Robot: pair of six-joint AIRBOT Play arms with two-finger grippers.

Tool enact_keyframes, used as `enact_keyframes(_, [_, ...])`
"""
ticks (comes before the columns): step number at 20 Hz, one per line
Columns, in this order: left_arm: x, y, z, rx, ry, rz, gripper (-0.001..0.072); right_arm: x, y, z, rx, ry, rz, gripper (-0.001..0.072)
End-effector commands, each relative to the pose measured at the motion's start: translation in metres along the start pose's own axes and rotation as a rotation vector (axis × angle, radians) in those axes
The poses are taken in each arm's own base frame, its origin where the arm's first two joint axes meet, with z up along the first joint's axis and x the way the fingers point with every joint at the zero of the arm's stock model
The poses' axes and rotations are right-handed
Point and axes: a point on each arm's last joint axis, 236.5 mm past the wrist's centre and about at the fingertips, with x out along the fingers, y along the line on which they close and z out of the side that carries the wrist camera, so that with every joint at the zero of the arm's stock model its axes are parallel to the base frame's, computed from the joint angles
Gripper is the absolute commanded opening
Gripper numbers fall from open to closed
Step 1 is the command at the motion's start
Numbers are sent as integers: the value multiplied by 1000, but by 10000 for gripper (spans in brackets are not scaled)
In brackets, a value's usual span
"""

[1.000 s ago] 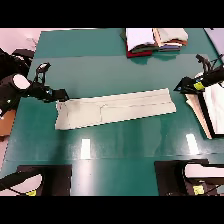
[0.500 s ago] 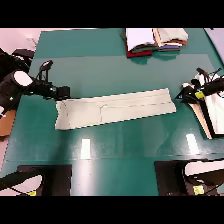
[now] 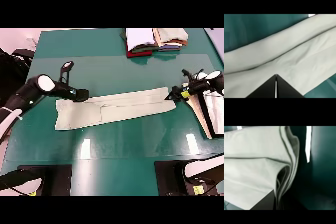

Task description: Fold the shirts.

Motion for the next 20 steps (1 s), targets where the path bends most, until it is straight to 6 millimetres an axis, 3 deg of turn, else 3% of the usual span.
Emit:
enact_keyframes(1, [28,-24,5,16,-45,-26,21,-33,46,19,-125,-60,5,18])
enact_keyframes(6, [86,-49,0,24,58,-60,22,-92,162,34,-330,-205,-2,18])
enact_keyframes(11, [122,-79,-4,81,96,-87,22,-113,270,24,-514,-275,48,18])
enact_keyframes(16, [131,-81,-8,83,112,-88,22,-107,333,8,-603,-272,104,17])
enact_keyframes(20, [127,-77,-3,76,104,-85,22,-95,360,-8,-643,-242,133,18])
